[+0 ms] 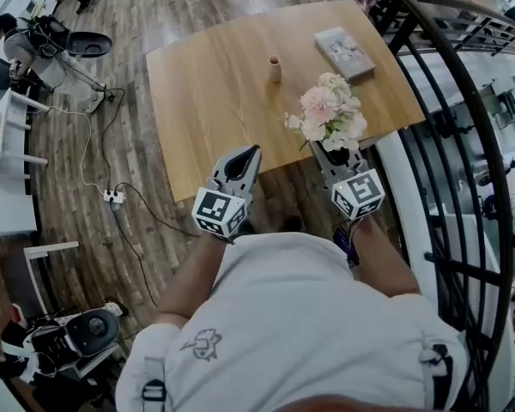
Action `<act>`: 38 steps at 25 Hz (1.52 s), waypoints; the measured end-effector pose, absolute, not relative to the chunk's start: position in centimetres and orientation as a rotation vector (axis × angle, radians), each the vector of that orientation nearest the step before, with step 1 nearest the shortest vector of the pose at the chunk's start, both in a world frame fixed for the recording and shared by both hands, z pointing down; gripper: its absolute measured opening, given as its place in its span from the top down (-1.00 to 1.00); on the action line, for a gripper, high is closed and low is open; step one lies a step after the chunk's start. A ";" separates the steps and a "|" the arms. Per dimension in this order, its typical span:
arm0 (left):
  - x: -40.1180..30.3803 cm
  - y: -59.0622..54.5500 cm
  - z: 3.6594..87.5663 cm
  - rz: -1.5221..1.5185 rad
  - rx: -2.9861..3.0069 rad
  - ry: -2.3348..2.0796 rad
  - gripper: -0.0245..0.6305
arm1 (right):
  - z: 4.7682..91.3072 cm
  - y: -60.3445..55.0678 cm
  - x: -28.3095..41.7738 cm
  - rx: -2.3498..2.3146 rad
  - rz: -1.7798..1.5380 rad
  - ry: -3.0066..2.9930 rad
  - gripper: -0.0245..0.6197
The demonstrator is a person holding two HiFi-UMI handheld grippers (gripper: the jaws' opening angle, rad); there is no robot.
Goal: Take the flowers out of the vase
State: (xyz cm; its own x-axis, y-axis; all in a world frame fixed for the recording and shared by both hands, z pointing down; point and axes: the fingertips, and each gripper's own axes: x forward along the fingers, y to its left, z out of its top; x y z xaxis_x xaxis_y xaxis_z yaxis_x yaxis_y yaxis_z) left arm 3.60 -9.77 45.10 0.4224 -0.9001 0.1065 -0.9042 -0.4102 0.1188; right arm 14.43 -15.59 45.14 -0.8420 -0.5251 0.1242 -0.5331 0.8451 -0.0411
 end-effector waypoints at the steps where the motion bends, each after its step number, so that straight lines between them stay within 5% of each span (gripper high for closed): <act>1: 3.3 -9.2 45.1 0.036 2.513 -1.607 0.91 | 45.1 -15.0 14.2 0.838 0.109 -2.913 0.74; 38: -7.5 9.5 43.6 0.002 2.668 -1.443 0.91 | 43.1 8.5 6.5 0.944 0.021 -2.893 0.77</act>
State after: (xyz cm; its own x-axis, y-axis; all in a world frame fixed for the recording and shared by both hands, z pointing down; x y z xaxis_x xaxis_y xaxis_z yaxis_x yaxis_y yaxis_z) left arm -7.49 9.48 43.61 0.5485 -0.8345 0.0526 -0.8346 -0.5427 0.0948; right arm 6.52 8.47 43.10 -0.8033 -0.5875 0.0976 -0.5888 0.8081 0.0176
